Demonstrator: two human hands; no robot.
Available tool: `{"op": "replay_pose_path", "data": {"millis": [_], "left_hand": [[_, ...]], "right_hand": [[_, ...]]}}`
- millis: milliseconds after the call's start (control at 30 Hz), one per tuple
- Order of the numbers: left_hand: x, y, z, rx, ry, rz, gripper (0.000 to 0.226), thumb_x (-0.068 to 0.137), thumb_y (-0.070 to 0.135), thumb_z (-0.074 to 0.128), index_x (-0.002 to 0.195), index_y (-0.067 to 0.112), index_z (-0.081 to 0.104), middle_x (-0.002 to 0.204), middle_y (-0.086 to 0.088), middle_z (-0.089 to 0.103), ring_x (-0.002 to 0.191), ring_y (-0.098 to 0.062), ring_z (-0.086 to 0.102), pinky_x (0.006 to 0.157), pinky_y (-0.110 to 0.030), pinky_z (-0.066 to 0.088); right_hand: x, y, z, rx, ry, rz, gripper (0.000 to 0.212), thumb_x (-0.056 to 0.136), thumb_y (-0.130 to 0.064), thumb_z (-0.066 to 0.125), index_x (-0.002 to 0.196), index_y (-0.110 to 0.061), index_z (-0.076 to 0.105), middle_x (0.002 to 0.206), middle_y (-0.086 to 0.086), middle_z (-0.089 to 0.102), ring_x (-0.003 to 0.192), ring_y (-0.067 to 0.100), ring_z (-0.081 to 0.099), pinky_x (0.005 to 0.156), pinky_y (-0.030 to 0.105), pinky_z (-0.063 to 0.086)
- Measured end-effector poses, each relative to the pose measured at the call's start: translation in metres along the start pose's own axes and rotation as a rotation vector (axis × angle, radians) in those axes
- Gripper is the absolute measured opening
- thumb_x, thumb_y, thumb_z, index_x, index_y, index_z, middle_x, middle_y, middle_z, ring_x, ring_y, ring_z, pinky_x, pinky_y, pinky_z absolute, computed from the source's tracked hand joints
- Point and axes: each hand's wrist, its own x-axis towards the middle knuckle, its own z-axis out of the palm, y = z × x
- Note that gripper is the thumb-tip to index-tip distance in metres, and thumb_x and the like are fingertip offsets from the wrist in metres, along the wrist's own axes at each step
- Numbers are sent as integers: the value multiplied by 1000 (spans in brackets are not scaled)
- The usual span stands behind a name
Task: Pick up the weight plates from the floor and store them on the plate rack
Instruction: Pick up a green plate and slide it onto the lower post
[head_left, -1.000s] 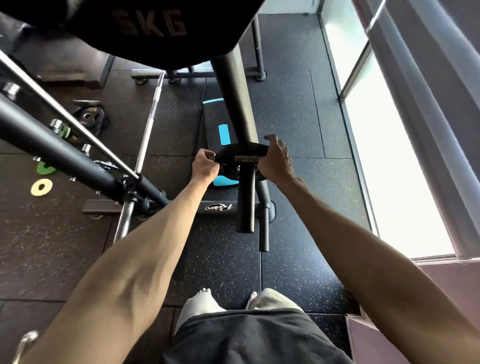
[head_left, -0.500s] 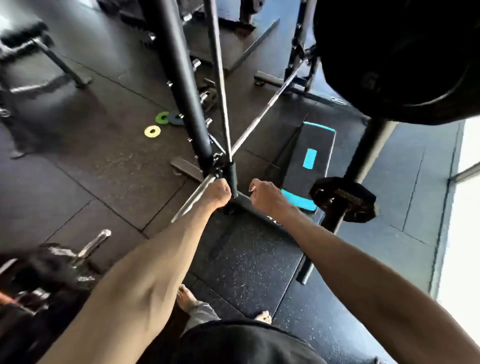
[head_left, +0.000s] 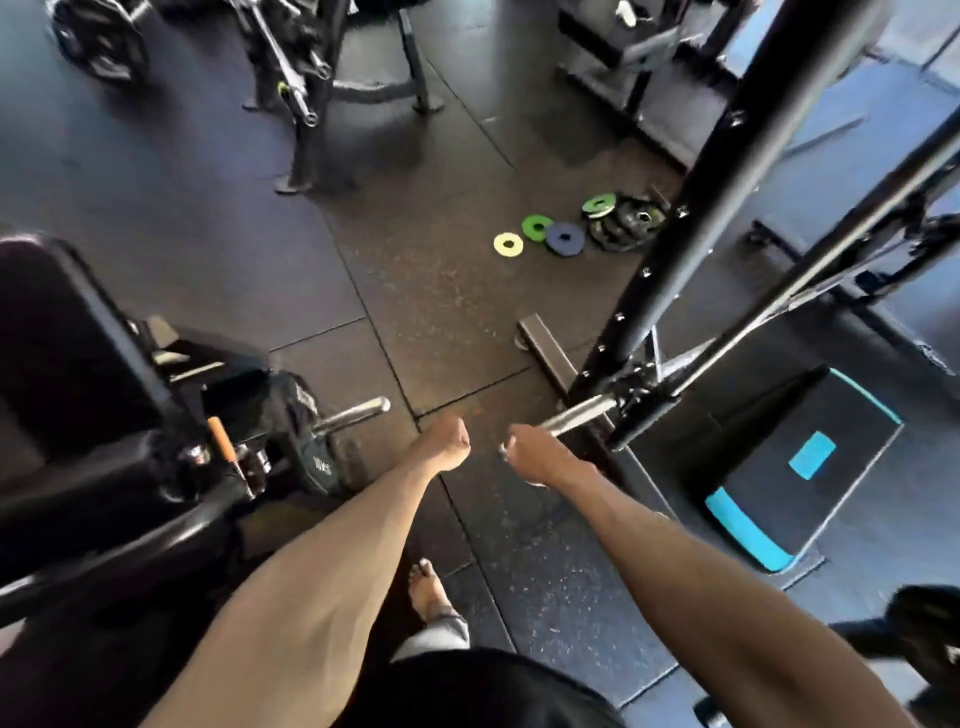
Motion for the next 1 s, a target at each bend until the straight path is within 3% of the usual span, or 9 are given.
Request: {"op": "replay_pose_path", "data": {"millis": [100,200,300,433,567,633,867,1000], "left_hand": [[21,-34,-32,-40,-8,-23,24,91,8,42,97,7,64,100,-17,69,96,-32,68,71,-29,45],[45,-58,-64,-102,4,-20,24,89,3,43,83,3,66,85,-23,68,91,-38,70,66,-34,50],[70,-75,-94,-155,14,-36,27,93,4,44,95,-8,67,94,-27,70,94,-39,69,74,-40,56],[106,-98,-118,-119,-8,-53,22,88,7,43,72,10,57,68,-14,59,73,-35,69,58,-30,43],[146,-99,-146,-103,12,-50,26,86,5,42,65,18,50,63,-9,50,58,-21,53,55,-31,36],[172,-94,-163,-94,24,-54,28,87,5,42,64,18,50,62,-7,51,58,-21,53,56,-32,38],[288,-66,-225,-22,-56,-17,20,96,11,43,85,14,59,82,-8,62,77,-23,59,67,-33,43],[350,-38,-265,80,-94,15,20,97,10,43,83,16,57,80,-8,60,74,-22,57,65,-32,40]], "right_hand": [[36,-44,-4,-30,24,4,29,97,-10,42,116,6,59,123,27,62,117,42,58,91,40,45],[61,-79,-12,-31,42,-29,27,95,-11,43,111,2,61,119,25,65,113,40,60,89,38,46],[87,-104,-25,-29,38,-20,27,94,-14,44,109,-3,65,117,22,67,111,37,63,88,36,48],[123,-126,-41,-24,4,3,30,95,-15,43,110,-2,66,118,22,68,111,36,63,88,35,49],[167,-139,-61,-32,-14,6,32,95,-8,42,114,2,66,119,23,67,115,37,62,92,36,48],[190,-145,-75,-23,-11,6,32,96,-7,42,115,2,66,120,22,67,116,37,61,93,36,48],[287,-148,-130,46,-58,86,32,96,-13,43,119,-3,62,123,18,65,116,34,61,95,37,49],[336,-143,-176,68,-64,120,31,96,-14,44,121,-5,60,124,14,65,116,31,60,96,37,49]]}}
